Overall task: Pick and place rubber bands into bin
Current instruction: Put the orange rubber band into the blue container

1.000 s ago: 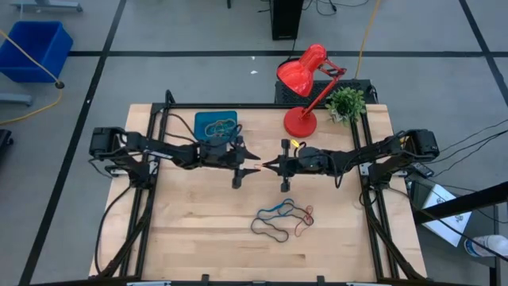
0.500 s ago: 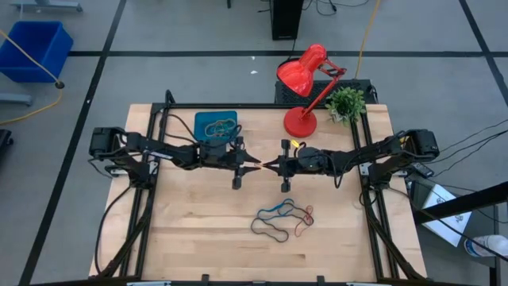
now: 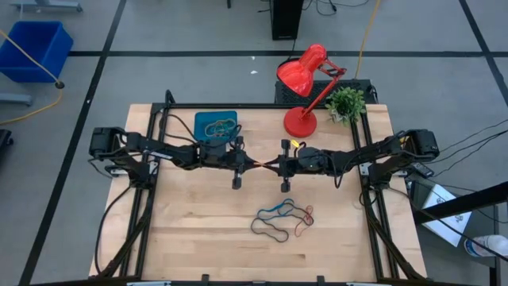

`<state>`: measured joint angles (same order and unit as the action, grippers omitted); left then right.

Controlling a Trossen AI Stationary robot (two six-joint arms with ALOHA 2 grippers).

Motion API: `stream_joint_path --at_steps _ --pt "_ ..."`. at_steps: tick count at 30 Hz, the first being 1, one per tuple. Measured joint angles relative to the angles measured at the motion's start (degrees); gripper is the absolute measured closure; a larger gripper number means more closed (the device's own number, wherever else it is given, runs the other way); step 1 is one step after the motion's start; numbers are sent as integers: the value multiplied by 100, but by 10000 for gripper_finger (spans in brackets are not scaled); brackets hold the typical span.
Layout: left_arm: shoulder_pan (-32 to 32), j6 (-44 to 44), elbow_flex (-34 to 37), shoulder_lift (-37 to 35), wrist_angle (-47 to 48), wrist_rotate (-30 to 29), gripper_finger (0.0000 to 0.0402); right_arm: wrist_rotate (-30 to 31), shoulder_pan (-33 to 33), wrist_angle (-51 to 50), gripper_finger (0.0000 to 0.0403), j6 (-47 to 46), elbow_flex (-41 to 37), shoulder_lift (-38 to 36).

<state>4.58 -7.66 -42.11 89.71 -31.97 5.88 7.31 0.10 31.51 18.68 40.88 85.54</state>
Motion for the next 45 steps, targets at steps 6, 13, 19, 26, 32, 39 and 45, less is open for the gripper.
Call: stream_joint_path --at_steps 6,13,19,26,32,39,45 --pt "0 7 0 0 0 -1 389 -1 0 19 374 -407 0 0" --pt "0 26 0 -4 2 -3 387 7 0 63 346 -452 -1 0" --pt "45 -2 0 -177 363 -321 395 13 0 -5 303 -452 -2 0" --pt "398 1 0 -1084 2047 -1071 396 13 0 -643 271 -487 -2 0" --pt "925 202 0 -1655 3541 -1697 394 -5 2 -1369 270 -1298 -4 0" --pt "1675 357 0 -1594 4611 -1695 389 -1167 11 -2031 271 -1979 -4 0" --pt "2155 369 -1 -1508 4863 -1486 393 -2814 13 -2189 271 -2294 -4 0"
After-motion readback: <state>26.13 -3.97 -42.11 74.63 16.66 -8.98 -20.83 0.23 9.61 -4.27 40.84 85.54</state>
